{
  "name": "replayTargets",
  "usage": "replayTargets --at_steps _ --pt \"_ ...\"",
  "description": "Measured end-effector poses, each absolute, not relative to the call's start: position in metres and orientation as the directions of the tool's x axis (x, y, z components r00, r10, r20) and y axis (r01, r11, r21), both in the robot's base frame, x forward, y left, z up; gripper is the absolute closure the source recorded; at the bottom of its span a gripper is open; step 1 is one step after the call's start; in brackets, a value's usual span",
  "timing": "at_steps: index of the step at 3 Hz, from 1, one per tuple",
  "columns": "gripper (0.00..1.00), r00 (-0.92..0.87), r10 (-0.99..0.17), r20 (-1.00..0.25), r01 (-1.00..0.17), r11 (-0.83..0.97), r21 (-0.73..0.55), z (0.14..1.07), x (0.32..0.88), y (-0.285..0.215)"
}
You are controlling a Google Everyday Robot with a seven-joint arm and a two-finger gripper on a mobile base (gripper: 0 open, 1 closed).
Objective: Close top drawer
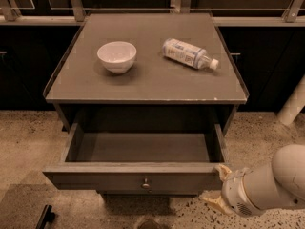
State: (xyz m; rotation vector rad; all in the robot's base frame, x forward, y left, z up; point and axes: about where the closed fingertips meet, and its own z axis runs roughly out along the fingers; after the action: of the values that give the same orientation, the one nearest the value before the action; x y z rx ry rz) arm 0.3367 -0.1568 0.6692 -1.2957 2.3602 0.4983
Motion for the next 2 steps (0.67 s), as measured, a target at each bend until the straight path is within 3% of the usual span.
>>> replayTargets --at_steps 1,2 --pt "1.00 -0.490 -0.712 -0.504 -0.854 0.507 0.115 0.6746 0.3370 -0.1570" --pt "1.00 -0.490 -0.712 -0.504 -0.854 0.507 0.115 0.6753 0.3371 -0.1570"
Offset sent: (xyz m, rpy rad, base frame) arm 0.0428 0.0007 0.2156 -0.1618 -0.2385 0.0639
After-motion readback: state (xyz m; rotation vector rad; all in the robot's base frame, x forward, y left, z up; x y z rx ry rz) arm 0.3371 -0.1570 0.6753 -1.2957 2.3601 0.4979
